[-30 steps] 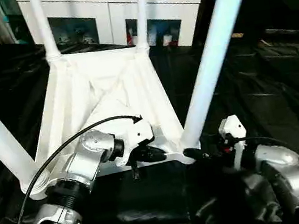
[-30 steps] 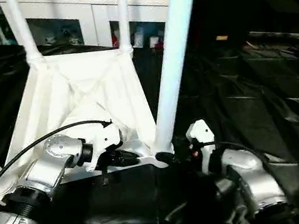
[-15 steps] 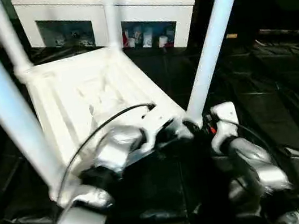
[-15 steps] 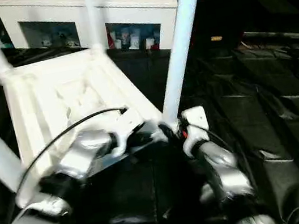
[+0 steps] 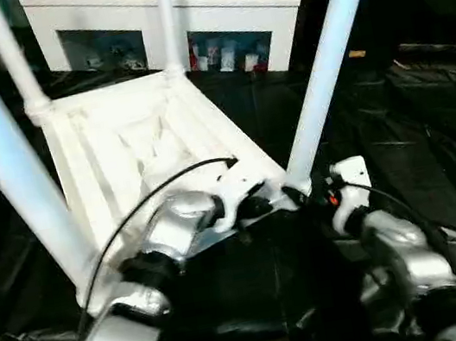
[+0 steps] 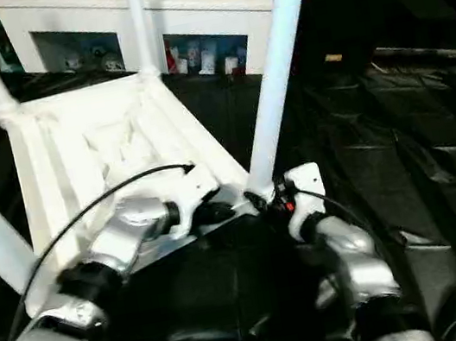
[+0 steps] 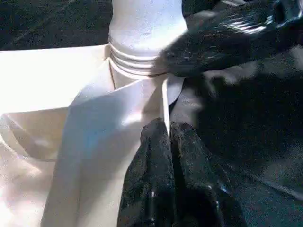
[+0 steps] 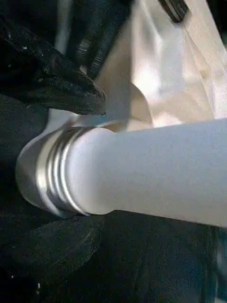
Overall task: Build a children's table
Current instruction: Rotate leg to tighten
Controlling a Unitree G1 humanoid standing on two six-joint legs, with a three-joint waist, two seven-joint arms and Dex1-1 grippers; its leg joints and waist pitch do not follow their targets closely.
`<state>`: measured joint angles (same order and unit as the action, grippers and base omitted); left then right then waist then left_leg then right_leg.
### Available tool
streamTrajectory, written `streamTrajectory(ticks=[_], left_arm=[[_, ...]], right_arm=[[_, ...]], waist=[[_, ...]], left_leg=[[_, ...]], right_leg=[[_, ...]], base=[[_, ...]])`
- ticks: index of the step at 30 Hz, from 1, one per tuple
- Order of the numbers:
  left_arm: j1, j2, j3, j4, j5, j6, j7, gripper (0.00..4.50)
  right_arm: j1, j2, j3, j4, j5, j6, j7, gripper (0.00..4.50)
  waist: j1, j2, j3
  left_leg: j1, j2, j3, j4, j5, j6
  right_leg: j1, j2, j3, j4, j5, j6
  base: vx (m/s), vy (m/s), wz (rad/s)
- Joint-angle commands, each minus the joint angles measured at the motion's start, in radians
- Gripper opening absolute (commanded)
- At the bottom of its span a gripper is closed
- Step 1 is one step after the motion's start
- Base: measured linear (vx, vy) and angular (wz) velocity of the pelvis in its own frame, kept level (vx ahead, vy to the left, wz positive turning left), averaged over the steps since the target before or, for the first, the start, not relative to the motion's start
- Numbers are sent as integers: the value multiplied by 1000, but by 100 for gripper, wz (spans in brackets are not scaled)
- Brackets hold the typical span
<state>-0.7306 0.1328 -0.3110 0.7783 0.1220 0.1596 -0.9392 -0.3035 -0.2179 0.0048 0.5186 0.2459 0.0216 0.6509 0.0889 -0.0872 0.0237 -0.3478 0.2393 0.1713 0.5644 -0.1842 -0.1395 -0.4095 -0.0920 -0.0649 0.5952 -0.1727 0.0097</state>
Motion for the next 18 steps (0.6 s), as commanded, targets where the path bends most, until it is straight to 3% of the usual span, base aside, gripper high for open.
streamTrajectory(ticks=[1,6,11,16,18], left_arm=[[49,14,-45,-12,-13,-20,-99,0],[82,63,-66,-72,-40,-39,-244,0],[113,122,-105,-158,-41,-35,-345,0],[118,131,-104,-167,-36,-35,-349,0],[122,134,-103,-177,-34,-32,-355,0]], right_arm=[[18,-58,50,-71,11,11,134,344],[54,-137,78,-135,19,36,265,344],[83,-168,115,-181,18,57,338,344],[90,-162,124,-193,28,70,360,344],[94,-160,123,-200,30,74,369,317]], waist=[[3,-2,-37],[6,-3,-34],[10,3,-37],[18,1,-39],[20,2,-40]], left_leg=[[-10,-10,15,-67,-248,72],[-9,-8,13,-70,-282,70],[-6,-2,12,-71,-268,60],[-4,-5,17,-68,-241,57],[-6,-6,17,-67,-222,58]], right_leg=[[50,-34,30,-78,-297,-152],[46,-36,29,-84,-361,-139],[43,-35,30,-74,-292,-161],[45,-33,32,-67,-229,-177],[48,-33,31,-63,-205,-181]], base=[[0,0,0],[0,0,0],[0,0,0],[0,0,0],[0,0,0]])
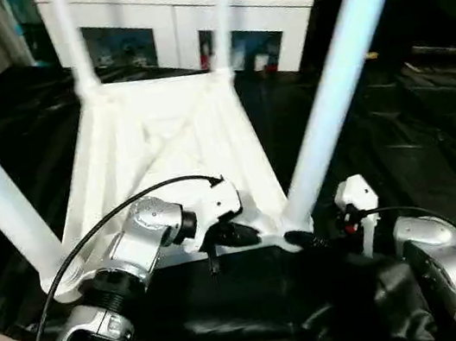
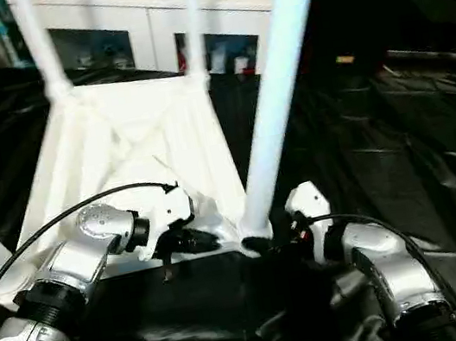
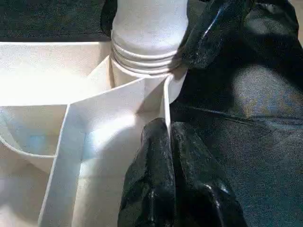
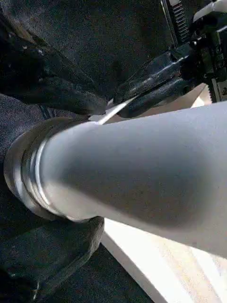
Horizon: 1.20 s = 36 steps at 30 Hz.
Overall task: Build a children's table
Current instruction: Rotate leg to tighten
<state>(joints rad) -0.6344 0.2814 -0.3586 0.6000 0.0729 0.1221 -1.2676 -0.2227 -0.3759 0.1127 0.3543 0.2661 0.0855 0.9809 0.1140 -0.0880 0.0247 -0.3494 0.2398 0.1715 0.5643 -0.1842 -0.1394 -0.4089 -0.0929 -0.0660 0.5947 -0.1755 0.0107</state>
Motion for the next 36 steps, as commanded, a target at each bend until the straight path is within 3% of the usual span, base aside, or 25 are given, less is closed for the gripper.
streamTrajectory(ticks=[1,5,11,15,18,20,24,27,31,36], left_arm=[[27,-13,-55,-2,14,8,-29,0],[33,-8,-58,-18,10,17,-34,0],[36,-7,-57,-25,9,21,-33,0],[36,-24,-42,-13,8,29,4,0],[19,-61,-16,25,8,42,81,0],[13,-72,-8,38,9,48,105,0],[-56,-197,45,178,28,77,360,0],[-70,-234,57,202,32,83,431,0],[-88,-290,64,244,44,84,514,0],[-97,-305,57,277,62,60,525,0]], right_arm=[[15,-2,14,-38,12,12,42,309],[19,0,14,-43,13,24,49,277],[23,0,19,-46,16,30,47,269],[8,36,-12,-6,4,22,-31,269],[-21,79,-52,62,-12,10,-144,268],[-30,92,-66,82,-13,11,-180,268],[-74,205,-154,151,21,28,-394,267],[-88,237,-174,165,17,24,-460,267],[-111,299,-212,191,44,-6,-524,267],[-105,317,-192,178,18,-25,-508,267]], waist=[[-5,1,-41],[-4,0,-40],[-3,0,-41],[-4,0,-41],[-12,0,-36],[-17,-3,-35],[-28,-3,-36],[-25,-4,-39],[-22,-2,-44],[-20,-1,-43]], left_leg=[[-5,-6,17,-66,-212,58],[-4,-7,18,-66,-212,59],[-3,-7,17,-66,-216,56],[-3,-7,17,-65,-202,56],[-4,-9,17,-69,-250,37],[-3,-10,13,-70,-291,28],[-1,-13,12,-68,-306,22],[-7,-12,9,-69,-271,28],[-9,-13,14,-64,-194,49],[-7,-14,17,-63,-183,62]], right_leg=[[49,-32,32,-61,-186,-185],[50,-32,32,-61,-189,-185],[49,-33,32,-63,-206,-178],[50,-32,33,-60,-187,-182],[44,-34,31,-70,-283,-162],[42,-37,30,-82,-385,-129],[33,-36,29,-89,-444,-108],[40,-37,30,-86,-396,-110],[46,-32,31,-69,-233,-149],[50,-30,31,-68,-197,-164]], base=[[0,0,0],[0,0,0],[0,0,0],[0,0,0],[0,0,0],[0,0,0],[0,0,0],[0,0,0],[0,0,0],[0,0,0]])
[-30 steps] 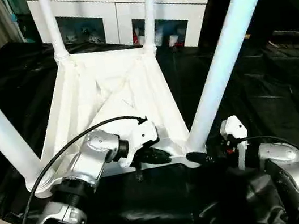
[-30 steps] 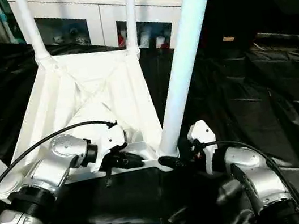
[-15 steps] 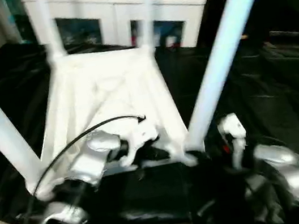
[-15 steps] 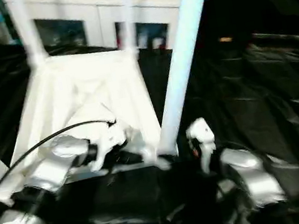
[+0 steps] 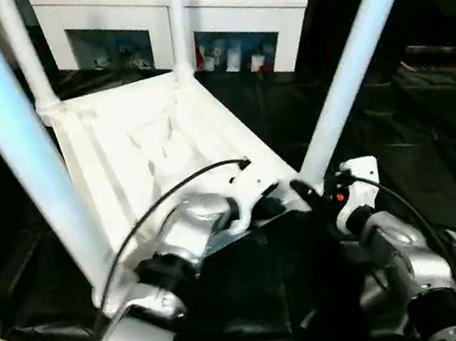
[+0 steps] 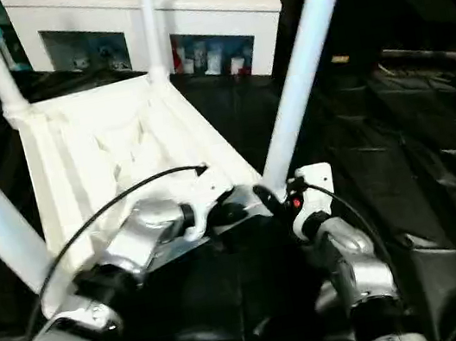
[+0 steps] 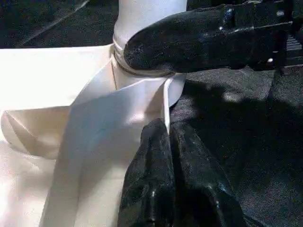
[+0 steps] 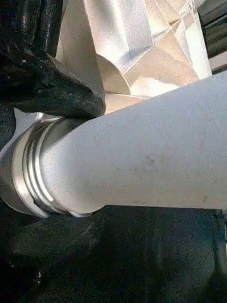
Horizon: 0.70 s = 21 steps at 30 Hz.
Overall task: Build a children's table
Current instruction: Rotate leg to tighten
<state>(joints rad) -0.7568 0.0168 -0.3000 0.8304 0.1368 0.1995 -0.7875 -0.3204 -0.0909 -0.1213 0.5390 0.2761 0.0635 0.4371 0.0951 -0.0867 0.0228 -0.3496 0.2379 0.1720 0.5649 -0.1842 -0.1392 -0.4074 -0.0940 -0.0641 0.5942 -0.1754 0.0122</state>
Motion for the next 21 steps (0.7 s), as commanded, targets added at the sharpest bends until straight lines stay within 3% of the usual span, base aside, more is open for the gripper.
streamTrajectory(ticks=[1,2,3,6,7,8,9,12,14,17,19,20,21], left_arm=[[27,-36,-7,45,2,-21,37,0],[31,-27,-19,39,9,-27,27,0],[32,-22,-24,38,12,-30,21,0],[35,-13,-30,34,13,-34,4,0],[39,-6,-32,28,12,-35,-11,0],[42,-1,-34,24,12,-36,-21,0],[47,15,-47,14,15,-55,-56,0],[53,37,-54,3,16,-67,-108,0],[59,48,-55,-4,14,-64,-134,0],[73,82,-72,-31,4,-88,-213,0],[86,101,-83,-60,-10,-101,-277,0],[98,116,-90,-89,-20,-95,-324,0],[98,117,-91,-91,-21,-95,-327,0]], right_arm=[[-3,31,47,-13,8,-2,47,267],[3,28,53,-22,14,1,67,267],[5,28,54,-25,14,0,73,320],[10,21,52,-35,19,2,99,339],[17,4,62,-51,16,7,126,339],[21,-8,69,-62,13,11,145,368],[48,-62,109,-119,8,37,230,377],[109,-169,159,-223,15,69,374,381],[139,-223,174,-258,2,48,425,381],[177,-307,163,-288,-15,15,488,381],[186,-329,154,-294,-17,8,507,381],[194,-341,151,-313,-8,21,515,381],[194,-342,151,-315,-7,22,515,381]], waist=[[0,-3,-40],[0,-5,-39],[1,-5,-39],[1,-7,-39],[2,-5,-39],[2,-6,-38],[4,-6,-37],[9,-9,-35],[11,-11,-33],[5,-6,-32],[4,-6,-30],[7,4,-32],[6,1,-31]], left_leg=[[-6,-11,16,-65,-196,64],[-7,-11,16,-65,-209,64],[-6,-11,16,-66,-211,63],[-8,-10,15,-67,-218,61],[-8,-10,14,-68,-220,62],[-9,-9,14,-68,-217,65],[-9,-10,14,-68,-214,67],[-11,-10,15,-67,-215,81],[-10,-9,15,-66,-248,87],[-9,-7,10,-69,-282,79],[-8,-5,10,-71,-286,78],[-4,-4,11,-71,-294,76],[-7,-3,10,-72,-294,75]], right_leg=[[48,-31,29,-70,-220,-162],[48,-33,29,-73,-251,-154],[47,-34,29,-74,-261,-150],[46,-34,29,-76,-286,-138],[47,-34,29,-76,-285,-137],[48,-34,29,-76,-277,-139],[50,-31,28,-78,-274,-137],[53,-31,30,-79,-269,-127],[50,-33,29,-85,-328,-110],[43,-37,27,-95,-420,-96],[41,-37,28,-95,-424,-102],[37,-35,30,-93,-407,-110],[40,-35,29,-92,-394,-112]], base=[[0,0,0],[0,0,0],[0,0,0],[0,0,0],[0,0,0],[0,0,0],[0,0,0],[0,0,0],[0,0,0],[0,0,0],[0,0,0],[0,0,0],[0,0,0]])
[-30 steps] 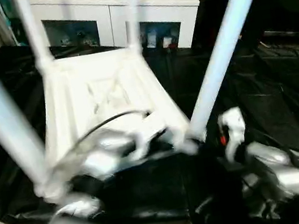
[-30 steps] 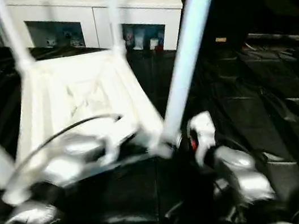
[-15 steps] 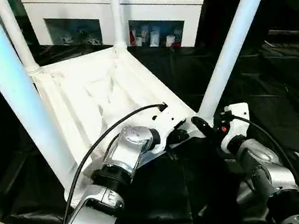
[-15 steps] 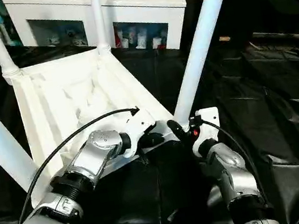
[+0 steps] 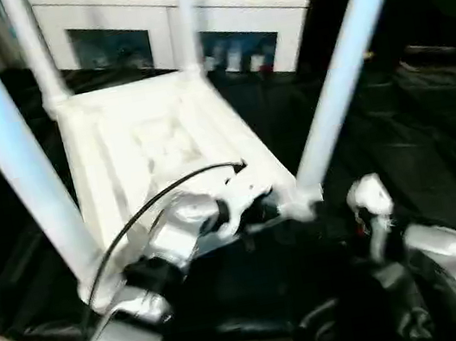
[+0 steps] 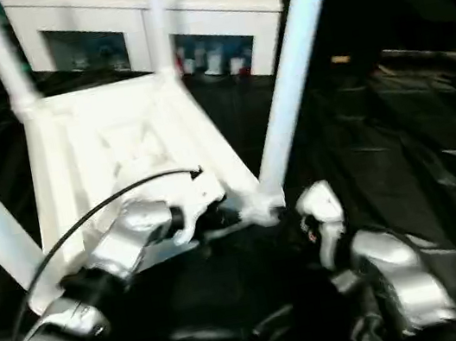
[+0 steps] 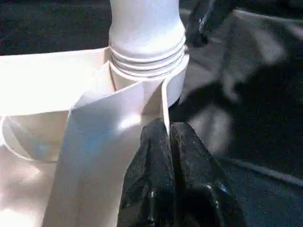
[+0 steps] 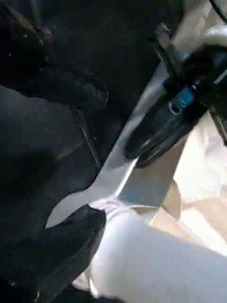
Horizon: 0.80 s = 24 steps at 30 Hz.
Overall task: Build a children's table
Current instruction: Rotate leg to tighten
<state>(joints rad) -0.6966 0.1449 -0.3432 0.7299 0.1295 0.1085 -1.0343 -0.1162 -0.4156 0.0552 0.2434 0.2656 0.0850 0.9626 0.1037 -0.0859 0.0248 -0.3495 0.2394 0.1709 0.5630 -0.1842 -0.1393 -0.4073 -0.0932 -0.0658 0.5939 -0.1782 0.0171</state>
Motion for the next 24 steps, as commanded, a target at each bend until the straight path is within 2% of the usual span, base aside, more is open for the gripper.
streamTrajectory(ticks=[1,3,5,6,7,8,11,14,19,24], left_arm=[[48,2,-57,-12,-23,-9,-122,0],[68,33,-77,-62,-36,-8,-196,0],[77,52,-86,-81,-35,-11,-223,0],[80,58,-88,-90,-36,-8,-231,0],[83,63,-90,-97,-35,-6,-236,0],[87,71,-92,-108,-33,-5,-244,0],[99,89,-96,-139,-36,5,-262,0],[112,108,-102,-174,-44,8,-305,0],[110,112,-105,-180,-50,-3,-319,0],[111,118,-115,-190,-49,0,-320,0]], right_arm=[[-3,-25,-26,-35,11,12,-3,381],[19,-45,-28,-83,33,43,12,381],[43,-62,-32,-121,44,55,21,381],[54,-69,-38,-133,53,64,25,381],[65,-77,-45,-143,62,70,31,381],[77,-86,-52,-149,68,71,40,381],[103,-107,-63,-164,76,76,60,381],[123,-131,-56,-194,85,100,75,381],[110,-120,-26,-209,72,106,64,381],[61,-72,16,-154,35,87,32,381]], waist=[[-3,1,-34],[-4,-3,-35],[-3,0,-35],[-3,-10,-35],[4,-3,-34],[8,-1,-34],[14,-3,-35],[10,-5,-36],[6,-3,-36],[2,-4,-38]], left_leg=[[-10,-6,10,-71,-288,73],[-11,-5,10,-71,-275,74],[-6,-4,14,-69,-260,75],[-7,-4,15,-67,-259,78],[-4,-3,15,-68,-258,77],[-4,-1,15,-69,-260,76],[-5,-1,15,-68,-265,70],[-7,-4,16,-67,-250,70],[-5,-3,16,-66,-240,70],[-6,-4,15,-66,-240,58]], right_leg=[[42,-34,30,-88,-368,-124],[46,-33,31,-83,-329,-134],[42,-31,33,-79,-287,-153],[42,-31,32,-79,-287,-154],[42,-32,33,-77,-287,-156],[41,-33,33,-77,-283,-157],[45,-35,33,-76,-278,-153],[47,-33,33,-74,-263,-152],[45,-33,33,-73,-265,-150],[45,-33,32,-71,-266,-149]], base=[[0,0,0],[0,0,0],[0,0,0],[0,0,0],[0,0,0],[0,0,0],[0,0,0],[0,0,0],[0,0,0],[0,0,0]])
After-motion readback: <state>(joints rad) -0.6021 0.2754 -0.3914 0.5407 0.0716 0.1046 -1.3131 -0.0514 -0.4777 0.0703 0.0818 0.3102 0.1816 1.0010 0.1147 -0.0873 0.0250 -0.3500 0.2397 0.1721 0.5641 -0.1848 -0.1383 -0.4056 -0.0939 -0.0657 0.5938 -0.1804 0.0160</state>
